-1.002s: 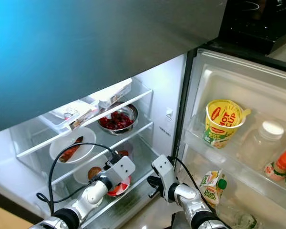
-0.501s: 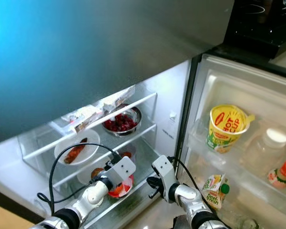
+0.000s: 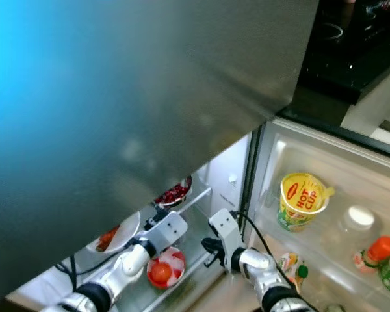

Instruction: Restocking fridge

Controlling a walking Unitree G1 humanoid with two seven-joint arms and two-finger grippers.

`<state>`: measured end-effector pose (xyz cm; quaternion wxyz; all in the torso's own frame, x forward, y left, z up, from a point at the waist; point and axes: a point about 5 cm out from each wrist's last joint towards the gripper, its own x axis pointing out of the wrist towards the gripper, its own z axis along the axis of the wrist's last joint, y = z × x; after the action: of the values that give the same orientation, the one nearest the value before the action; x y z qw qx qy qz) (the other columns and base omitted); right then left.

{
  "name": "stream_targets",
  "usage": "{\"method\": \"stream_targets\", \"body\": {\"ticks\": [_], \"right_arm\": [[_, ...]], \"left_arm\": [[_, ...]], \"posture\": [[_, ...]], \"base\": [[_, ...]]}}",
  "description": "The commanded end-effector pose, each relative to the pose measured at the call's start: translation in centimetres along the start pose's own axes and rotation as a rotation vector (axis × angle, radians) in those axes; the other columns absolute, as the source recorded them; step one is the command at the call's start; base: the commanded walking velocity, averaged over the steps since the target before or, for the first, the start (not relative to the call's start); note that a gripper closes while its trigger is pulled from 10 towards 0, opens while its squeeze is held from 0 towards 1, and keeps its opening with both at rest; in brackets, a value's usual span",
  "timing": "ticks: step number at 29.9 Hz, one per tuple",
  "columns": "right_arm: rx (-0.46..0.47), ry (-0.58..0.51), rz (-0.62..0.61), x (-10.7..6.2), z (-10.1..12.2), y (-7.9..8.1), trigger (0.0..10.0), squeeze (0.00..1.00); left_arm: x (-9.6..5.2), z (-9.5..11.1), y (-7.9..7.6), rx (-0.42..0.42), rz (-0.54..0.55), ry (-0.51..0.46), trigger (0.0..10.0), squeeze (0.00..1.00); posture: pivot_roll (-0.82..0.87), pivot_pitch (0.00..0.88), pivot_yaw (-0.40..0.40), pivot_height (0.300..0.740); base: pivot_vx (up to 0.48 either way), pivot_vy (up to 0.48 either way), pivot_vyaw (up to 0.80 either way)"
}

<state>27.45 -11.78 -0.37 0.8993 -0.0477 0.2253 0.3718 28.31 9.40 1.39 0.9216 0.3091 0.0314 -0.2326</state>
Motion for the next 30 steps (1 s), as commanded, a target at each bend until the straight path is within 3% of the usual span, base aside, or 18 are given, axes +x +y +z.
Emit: {"method": "stream_targets", "body": {"ticks": [1, 3, 30], "right_arm": [[0.017, 0.022, 0.005, 0.0, -0.6, 0.3, 10.0, 0.00], [0.018, 0.024, 0.005, 0.0, -0.6, 0.3, 10.0, 0.00], [0.024, 0.063, 0.008, -0.3, -1.6, 0.5, 10.0, 0.00]], "left_arm": [[-0.3, -0.5, -0.6, -0.007, -0.011, 0.033, 10.0, 0.00], [-0.3, -0.5, -0.6, -0.009, -0.014, 0.029, 10.0, 0.00], [-0.5, -0.6, -1.1, -0.003, -0.038, 0.030, 10.0, 0.00]], "posture": [[-0.03, 0.000, 0.025, 0.674], [-0.03, 0.000, 0.025, 0.674], [-0.03, 0.000, 0.023, 0.679]], "base": [[-0.480, 0.000, 0.00], [-0.480, 0.000, 0.00], [0.000, 0.000, 0.00]]}}
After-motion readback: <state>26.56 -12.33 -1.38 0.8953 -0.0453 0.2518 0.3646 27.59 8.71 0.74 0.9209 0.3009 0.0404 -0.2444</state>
